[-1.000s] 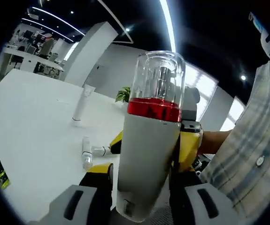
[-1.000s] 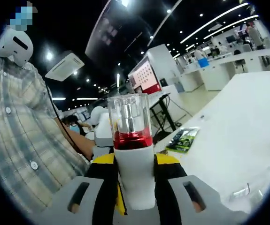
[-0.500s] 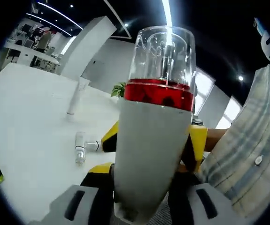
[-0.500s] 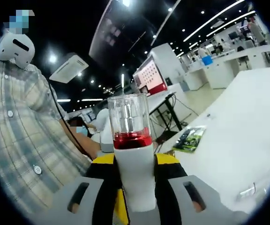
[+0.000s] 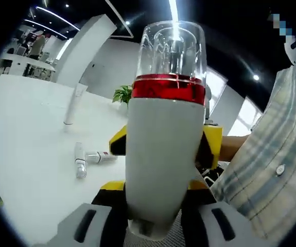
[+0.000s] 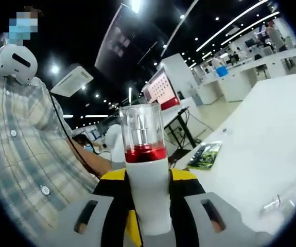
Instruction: Arrange the skincare products in the storage area until every visible bottle or jar stands upright without overlapping.
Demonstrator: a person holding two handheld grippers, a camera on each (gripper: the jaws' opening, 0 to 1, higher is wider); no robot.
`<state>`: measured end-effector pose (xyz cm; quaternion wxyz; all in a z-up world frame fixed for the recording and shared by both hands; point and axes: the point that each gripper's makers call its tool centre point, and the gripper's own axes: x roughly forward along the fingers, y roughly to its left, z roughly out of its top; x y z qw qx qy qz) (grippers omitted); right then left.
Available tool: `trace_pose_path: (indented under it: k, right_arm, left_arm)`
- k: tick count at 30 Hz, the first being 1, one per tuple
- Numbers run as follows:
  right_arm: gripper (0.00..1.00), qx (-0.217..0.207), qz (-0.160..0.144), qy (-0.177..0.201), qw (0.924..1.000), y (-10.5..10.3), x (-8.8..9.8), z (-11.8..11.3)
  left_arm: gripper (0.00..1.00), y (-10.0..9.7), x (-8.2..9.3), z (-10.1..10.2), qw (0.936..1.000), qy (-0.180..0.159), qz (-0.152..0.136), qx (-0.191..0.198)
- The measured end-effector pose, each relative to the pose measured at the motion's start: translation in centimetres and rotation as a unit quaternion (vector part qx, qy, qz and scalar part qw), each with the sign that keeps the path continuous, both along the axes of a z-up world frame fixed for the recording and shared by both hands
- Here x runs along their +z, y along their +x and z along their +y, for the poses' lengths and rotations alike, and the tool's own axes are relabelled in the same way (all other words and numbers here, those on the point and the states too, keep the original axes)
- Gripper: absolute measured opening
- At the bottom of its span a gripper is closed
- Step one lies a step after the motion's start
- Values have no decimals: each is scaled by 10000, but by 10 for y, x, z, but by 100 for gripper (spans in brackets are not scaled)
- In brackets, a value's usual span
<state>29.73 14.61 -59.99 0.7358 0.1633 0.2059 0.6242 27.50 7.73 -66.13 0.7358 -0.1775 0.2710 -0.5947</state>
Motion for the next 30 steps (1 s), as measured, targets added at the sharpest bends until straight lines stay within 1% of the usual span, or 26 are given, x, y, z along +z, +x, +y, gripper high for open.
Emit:
trace_pose_path:
  k: [3, 5, 9, 11, 12, 15, 19, 23, 26, 28, 30]
  right_arm:
    - [28, -121, -11, 81, 9999, 3, 2, 2]
    - [28, -259, -58, 26, 9996, 8, 0, 1]
    - [28, -294, -11, 175, 9994, 10, 2, 2]
    - [28, -213, 6, 180, 9996, 8, 3, 4]
    - [28, -118, -6, 144, 9998, 6, 3, 5]
    - [28, 69, -41, 99, 9999, 4, 3, 5]
    - [28, 351, 78, 94, 9993, 2, 0, 2]
    - [28, 554, -54, -39, 9984, 0, 3, -1]
    - [28, 645, -77, -107, 9978, 0, 0, -3]
    - [28, 741, -102, -191, 9970, -3, -2, -5]
    - [28, 806, -165, -166, 9965, -5, -1, -6]
  left_arm:
    - [40, 3, 2, 3, 10000, -57, -57, 38]
    - [40, 13, 0, 7, 9990, 83, -345, 268]
    - [40, 12, 3, 7, 9992, -26, -306, 251]
    - [39, 11, 3, 7, 9993, -64, -294, 209]
    - [39, 9, 3, 6, 9996, -77, -218, 180]
    - [39, 8, 3, 4, 9997, -61, -210, 148]
    - [38, 5, 3, 2, 9997, -22, -225, 99]
    - [38, 6, 4, 3, 9997, -73, -206, 119]
    - [39, 10, 12, 7, 9992, -272, -230, 201]
    - [39, 11, 15, 8, 9987, -329, -314, 240]
    - [36, 7, 17, 5, 9986, -353, -357, 176]
